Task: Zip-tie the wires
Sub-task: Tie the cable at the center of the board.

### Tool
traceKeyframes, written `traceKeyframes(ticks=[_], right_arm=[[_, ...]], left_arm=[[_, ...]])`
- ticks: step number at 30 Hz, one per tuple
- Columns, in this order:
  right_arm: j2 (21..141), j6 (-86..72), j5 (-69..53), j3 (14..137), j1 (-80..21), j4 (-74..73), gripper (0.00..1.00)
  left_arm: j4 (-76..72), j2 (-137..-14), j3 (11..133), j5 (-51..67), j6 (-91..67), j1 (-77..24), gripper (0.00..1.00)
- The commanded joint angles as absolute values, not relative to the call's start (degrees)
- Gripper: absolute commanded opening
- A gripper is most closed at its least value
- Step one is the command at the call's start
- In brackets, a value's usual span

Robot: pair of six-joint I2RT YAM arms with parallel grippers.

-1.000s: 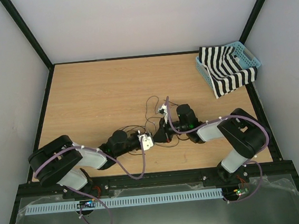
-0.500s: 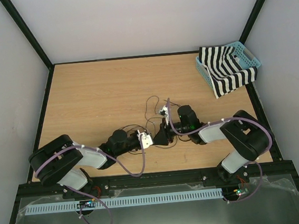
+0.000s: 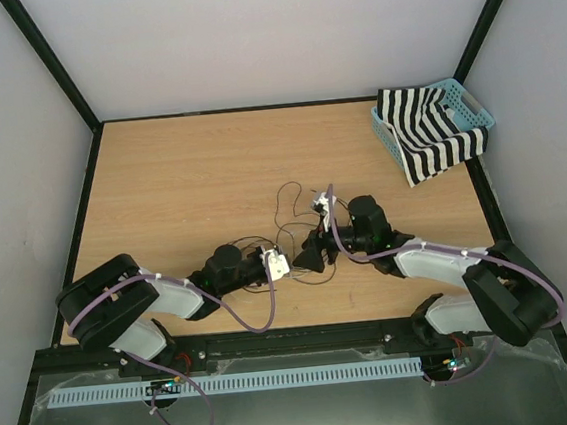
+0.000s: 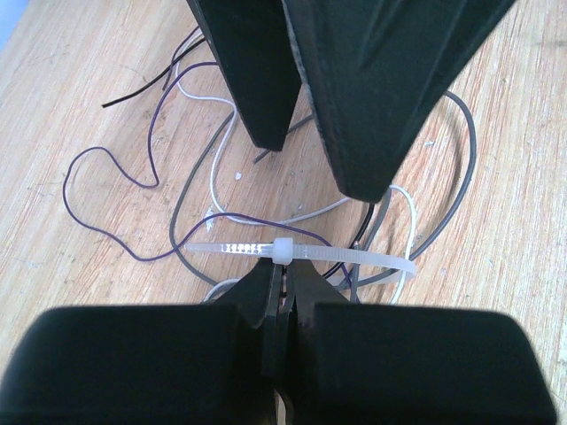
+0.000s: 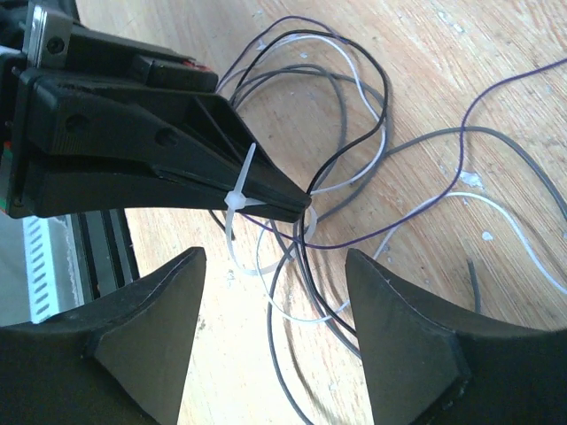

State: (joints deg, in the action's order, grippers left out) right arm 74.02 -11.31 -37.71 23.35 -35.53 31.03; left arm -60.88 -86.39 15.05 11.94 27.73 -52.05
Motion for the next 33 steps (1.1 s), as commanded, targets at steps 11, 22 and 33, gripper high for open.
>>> traceKeyframes(ticks=[11, 22, 33], right_arm=[[76.64, -21.69, -38.32, 36.8, -34.85, 20.61, 0.75], [81.94, -23.2, -42.9, 37.79, -34.89, 20.43, 0.66], [84.94, -25.63, -47.11, 36.86, -35.09, 23.51, 0.47]], left_arm=[[-61.61, -86.36, 15.9, 14.24, 27.14, -51.77, 0.0], [-61.61, -86.27, 15.82, 14.15, 27.08, -51.72, 0.0], [-61.59, -86.37, 15.89, 13.98, 27.02, -51.75, 0.0]])
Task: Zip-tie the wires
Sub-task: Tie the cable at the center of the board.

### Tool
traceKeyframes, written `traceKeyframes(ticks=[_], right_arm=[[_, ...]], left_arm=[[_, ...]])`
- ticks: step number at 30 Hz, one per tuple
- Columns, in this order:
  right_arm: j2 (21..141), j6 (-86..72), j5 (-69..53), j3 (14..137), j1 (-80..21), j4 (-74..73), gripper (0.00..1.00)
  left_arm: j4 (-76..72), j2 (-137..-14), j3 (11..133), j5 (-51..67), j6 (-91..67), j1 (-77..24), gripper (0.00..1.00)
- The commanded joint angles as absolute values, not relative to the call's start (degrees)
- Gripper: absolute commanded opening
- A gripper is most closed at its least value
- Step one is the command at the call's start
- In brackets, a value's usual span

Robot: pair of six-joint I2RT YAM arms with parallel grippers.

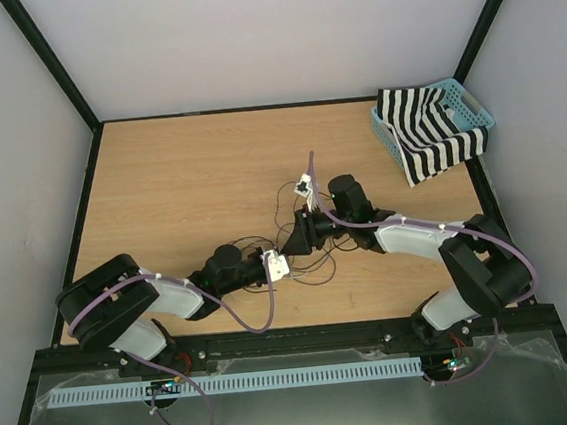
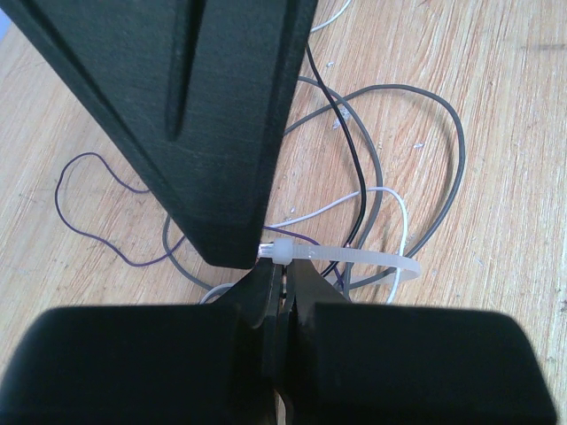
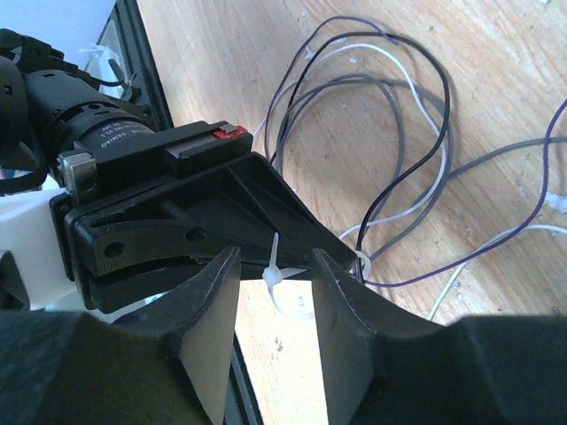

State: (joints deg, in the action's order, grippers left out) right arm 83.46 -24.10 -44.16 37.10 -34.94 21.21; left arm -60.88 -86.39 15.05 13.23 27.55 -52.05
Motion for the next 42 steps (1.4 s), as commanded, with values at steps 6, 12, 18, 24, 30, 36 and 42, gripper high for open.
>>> traceKeyframes(ticks=[6, 12, 18, 24, 30, 36, 42], right_arm=[[85.34, -26.27, -47.71, 36.82, -35.42, 24.6, 0.41], [85.93, -26.63, -48.06, 36.83, -35.68, 25.11, 0.37], [86.5, -26.59, -48.29, 36.75, -35.77, 25.22, 0.34], [86.96, -26.91, -48.76, 36.67, -35.77, 25.86, 0.22], [86.56, -26.86, -47.98, 37.55, -35.77, 25.97, 0.0], [87.41, -25.0, -46.17, 41.46, -35.16, 22.04, 0.0], [88.07, -24.82, -45.43, 43.4, -35.08, 21.09, 0.0]], left_arm=[[-61.61, -86.46, 15.91, 13.97, 26.98, -51.69, 0.0], [-61.61, -86.51, 15.86, 14.0, 26.99, -51.69, 0.0], [-61.57, -86.48, 15.91, 13.89, 26.99, -51.69, 0.0], [-61.66, -86.56, 15.9, 13.63, 26.9, -51.69, 0.0], [-61.61, -86.27, 15.78, 13.62, 26.83, -51.77, 0.0], [-61.7, -85.78, 15.05, 12.93, 26.53, -52.57, 0.0], [-61.87, -86.16, 14.8, 12.49, 26.87, -53.55, 0.0]])
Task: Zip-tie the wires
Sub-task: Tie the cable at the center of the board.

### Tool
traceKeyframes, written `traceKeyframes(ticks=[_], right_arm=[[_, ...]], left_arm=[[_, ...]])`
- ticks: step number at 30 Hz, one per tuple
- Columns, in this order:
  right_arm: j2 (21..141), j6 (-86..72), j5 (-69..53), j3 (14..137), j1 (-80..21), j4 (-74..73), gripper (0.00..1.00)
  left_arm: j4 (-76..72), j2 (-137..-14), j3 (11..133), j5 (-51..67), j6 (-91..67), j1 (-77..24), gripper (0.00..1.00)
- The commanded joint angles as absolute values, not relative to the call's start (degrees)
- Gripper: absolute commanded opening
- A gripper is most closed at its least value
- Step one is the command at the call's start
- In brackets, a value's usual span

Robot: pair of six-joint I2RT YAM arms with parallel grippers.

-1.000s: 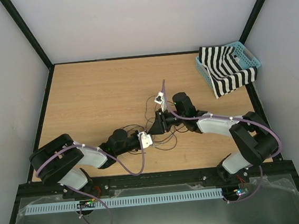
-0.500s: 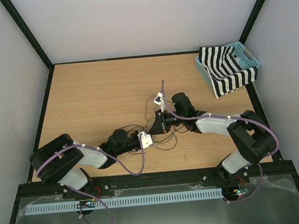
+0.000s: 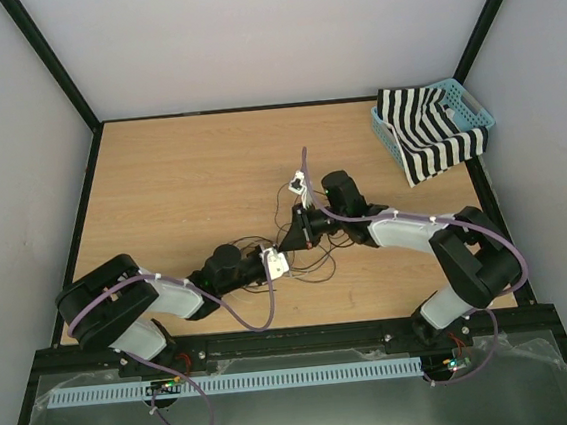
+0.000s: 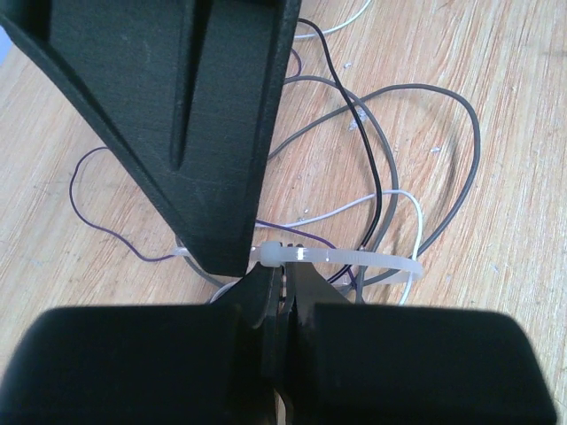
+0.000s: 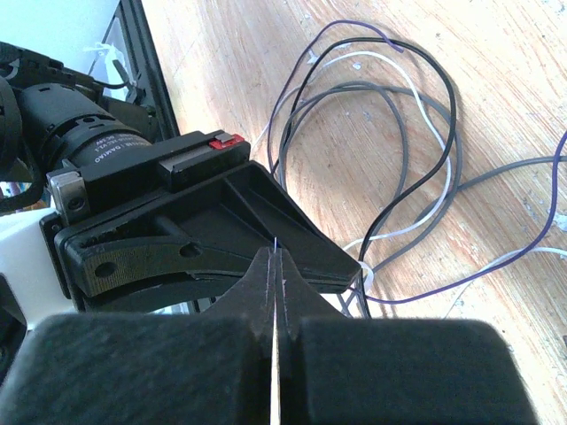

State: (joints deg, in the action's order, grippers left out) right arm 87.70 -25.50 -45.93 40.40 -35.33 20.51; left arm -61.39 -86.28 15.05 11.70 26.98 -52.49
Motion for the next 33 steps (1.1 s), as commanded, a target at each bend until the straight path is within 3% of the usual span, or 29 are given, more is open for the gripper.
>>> traceKeyframes(ticks=[1, 20, 21, 23, 26, 29, 33], right_arm=[[88.13, -24.67, -45.14, 43.56, -35.01, 20.91, 0.0], [88.3, -23.76, -44.99, 45.54, -34.37, 17.91, 0.0], [88.06, -22.36, -45.02, 45.36, -34.41, 17.5, 0.04], [87.39, -22.13, -45.36, 44.72, -34.38, 16.95, 0.25], [85.66, -21.41, -45.48, 43.7, -34.41, 15.62, 0.45], [84.57, -20.05, -45.0, 42.77, -34.37, 13.4, 0.51], [85.07, -20.37, -45.94, 41.2, -34.39, 14.13, 0.48]], left_arm=[[-61.87, -86.18, 14.7, 12.5, 26.89, -53.73, 0.0], [-62.31, -86.69, 13.63, 8.79, 26.22, -55.27, 0.0], [-62.31, -86.63, 13.75, 8.92, 25.98, -55.14, 0.0], [-62.31, -86.82, 13.8, 9.42, 25.48, -54.79, 0.0], [-62.31, -87.13, 14.09, 10.01, 25.03, -54.51, 0.0], [-62.31, -87.08, 14.32, 10.66, 24.48, -54.0, 0.0], [-62.31, -87.01, 14.48, 11.48, 23.78, -53.53, 0.0]])
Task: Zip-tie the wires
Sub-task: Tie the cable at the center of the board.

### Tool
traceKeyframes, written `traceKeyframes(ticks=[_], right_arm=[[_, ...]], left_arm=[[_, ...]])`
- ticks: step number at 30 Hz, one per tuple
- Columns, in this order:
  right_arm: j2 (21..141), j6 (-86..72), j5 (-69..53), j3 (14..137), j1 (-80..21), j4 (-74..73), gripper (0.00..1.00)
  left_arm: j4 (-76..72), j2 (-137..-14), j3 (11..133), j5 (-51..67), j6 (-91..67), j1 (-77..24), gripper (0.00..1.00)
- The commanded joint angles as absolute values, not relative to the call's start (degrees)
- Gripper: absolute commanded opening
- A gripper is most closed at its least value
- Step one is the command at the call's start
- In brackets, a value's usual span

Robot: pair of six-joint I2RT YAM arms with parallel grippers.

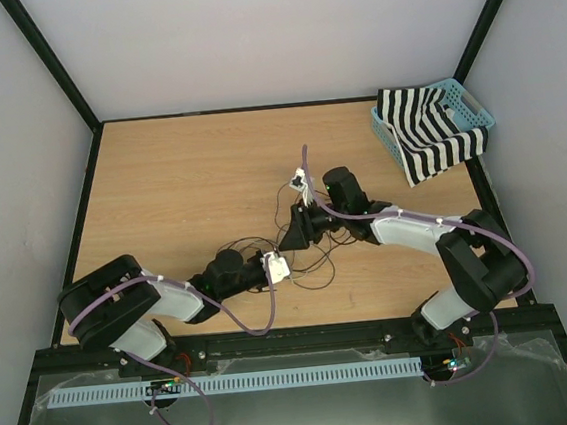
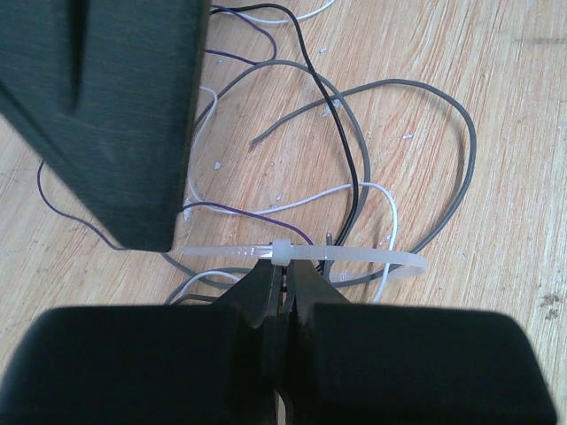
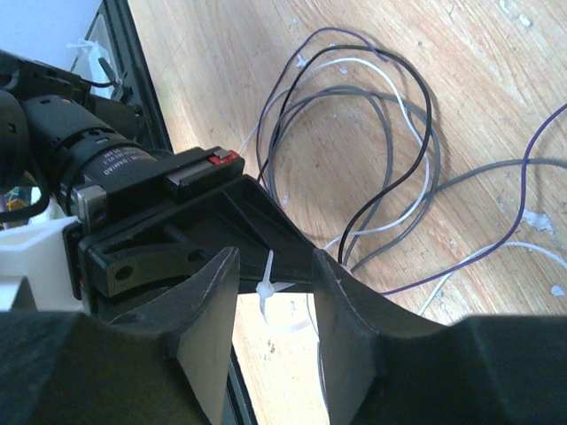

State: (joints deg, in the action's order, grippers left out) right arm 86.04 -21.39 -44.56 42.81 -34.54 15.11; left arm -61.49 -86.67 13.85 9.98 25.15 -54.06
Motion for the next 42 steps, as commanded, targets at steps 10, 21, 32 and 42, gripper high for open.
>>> traceKeyframes(ticks=[10, 21, 32, 42], right_arm=[[86.62, -22.43, -48.5, 39.38, -35.7, 17.34, 0.41], [88.67, -23.19, -48.92, 39.54, -37.25, 18.96, 0.36], [89.78, -23.03, -49.8, 39.77, -37.46, 19.02, 0.07], [89.43, -21.77, -46.19, 43.81, -36.33, 17.04, 0.0]], left_arm=[[-62.31, -87.54, 14.91, 12.37, 23.22, -53.09, 0.0], [-62.27, -87.58, 15.03, 12.75, 22.95, -52.74, 0.0], [-62.31, -87.74, 15.37, 12.99, 22.5, -52.38, 0.0], [-62.31, -87.1, 14.63, 13.9, 22.65, -52.71, 0.0]])
